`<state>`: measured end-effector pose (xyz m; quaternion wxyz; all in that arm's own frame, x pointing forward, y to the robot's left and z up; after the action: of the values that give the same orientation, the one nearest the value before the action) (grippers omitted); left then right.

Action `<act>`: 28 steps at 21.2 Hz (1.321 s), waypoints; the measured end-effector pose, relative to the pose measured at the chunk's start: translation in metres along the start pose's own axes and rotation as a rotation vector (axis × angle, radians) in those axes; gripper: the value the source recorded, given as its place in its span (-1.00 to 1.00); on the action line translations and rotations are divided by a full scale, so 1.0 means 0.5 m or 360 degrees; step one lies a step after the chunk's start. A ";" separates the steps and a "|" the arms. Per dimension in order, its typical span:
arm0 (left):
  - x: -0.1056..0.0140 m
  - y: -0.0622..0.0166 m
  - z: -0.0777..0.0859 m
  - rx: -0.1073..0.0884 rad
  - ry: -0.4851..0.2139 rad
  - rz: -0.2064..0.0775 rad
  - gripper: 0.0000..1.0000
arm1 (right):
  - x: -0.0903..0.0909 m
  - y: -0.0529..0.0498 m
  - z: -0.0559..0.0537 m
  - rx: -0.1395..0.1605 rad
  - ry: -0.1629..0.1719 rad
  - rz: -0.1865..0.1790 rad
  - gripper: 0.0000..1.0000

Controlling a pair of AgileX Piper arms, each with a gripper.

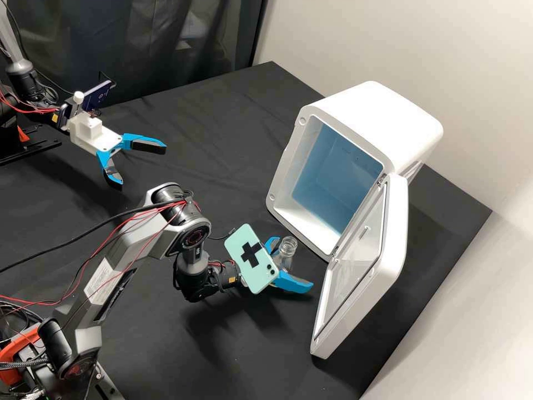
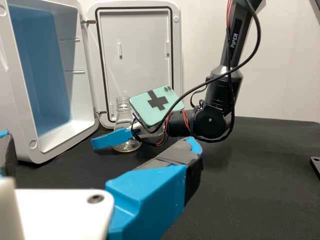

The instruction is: Place the flask in the incubator

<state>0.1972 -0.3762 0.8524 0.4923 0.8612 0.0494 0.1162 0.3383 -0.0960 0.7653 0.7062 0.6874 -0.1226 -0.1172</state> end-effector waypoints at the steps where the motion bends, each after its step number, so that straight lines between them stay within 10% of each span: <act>1: 0.000 0.000 0.000 0.0000 0.0000 0.0000 1.00 | -0.002 -0.001 0.002 0.0000 -0.0003 -0.0009 -1.00; 9: 0.000 0.000 0.001 0.0000 -0.0004 -0.0001 1.00 | -0.023 0.012 0.009 0.0096 -0.0027 -0.0003 -1.00; 28: 0.000 -0.001 0.004 0.0001 -0.0016 -0.0004 1.00 | -0.031 0.024 -0.006 0.0149 0.0009 -0.0004 -1.00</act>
<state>0.1979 -0.3776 0.8510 0.4925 0.8618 0.0480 0.1113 0.3246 -0.0875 0.7772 0.6735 0.7201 -0.1250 -0.1104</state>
